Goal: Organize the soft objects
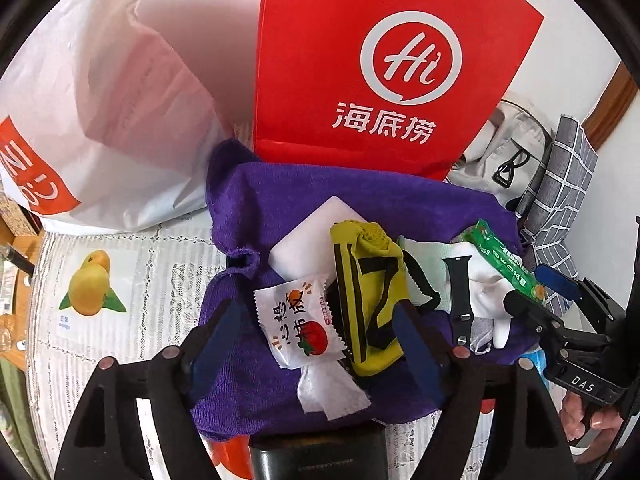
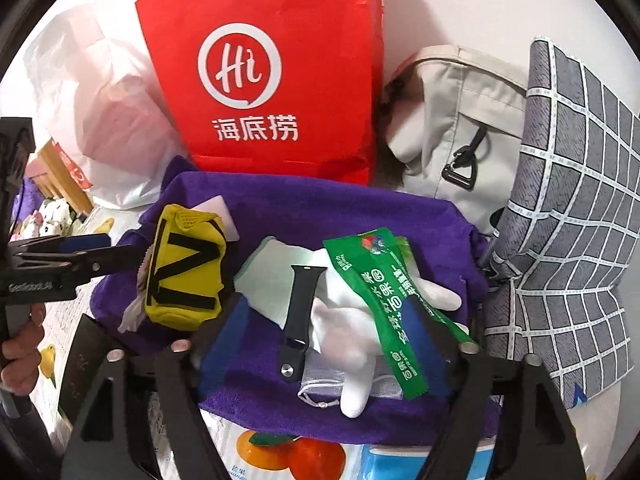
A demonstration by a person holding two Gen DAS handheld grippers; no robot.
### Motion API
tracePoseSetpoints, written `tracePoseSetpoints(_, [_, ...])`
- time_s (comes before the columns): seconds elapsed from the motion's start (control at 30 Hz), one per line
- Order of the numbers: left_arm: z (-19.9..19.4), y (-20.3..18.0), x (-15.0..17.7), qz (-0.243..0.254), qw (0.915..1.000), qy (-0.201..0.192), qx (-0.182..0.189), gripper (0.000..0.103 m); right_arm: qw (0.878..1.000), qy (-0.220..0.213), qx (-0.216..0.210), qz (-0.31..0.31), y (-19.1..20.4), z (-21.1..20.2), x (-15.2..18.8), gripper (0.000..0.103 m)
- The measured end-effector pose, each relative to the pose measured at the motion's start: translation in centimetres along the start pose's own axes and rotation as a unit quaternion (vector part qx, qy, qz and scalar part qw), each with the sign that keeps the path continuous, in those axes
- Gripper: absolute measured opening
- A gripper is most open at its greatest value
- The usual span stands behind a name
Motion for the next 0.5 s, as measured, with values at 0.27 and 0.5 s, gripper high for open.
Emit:
tracePoseSetpoints(0.27, [-0.9, -0.8, 0.2, 0.003, 0.9998, -0.011, -0.014, 0.086, 1.000, 0.000, 0.018, -0.013, 0.6, -0.7, -0.1, 0.079])
tracePoseSetpoints(0.5, [-2.8, -2.2, 0.7, 0.008, 0.9995, -0.024, -0.019, 0.092, 0.999, -0.032, 0.044, 0.000, 0.4, -3.4, -0.3, 0.095])
Point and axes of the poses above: each gripper's, at about its wrist camera, not at the fingertips, and z roughly the way its jaws point, y to its left, x to its underside, the point moved 2 cm from there along z, roughly the way its jaws point, and after that the axes turned 15 degrees about x, right-handed, at the moved point
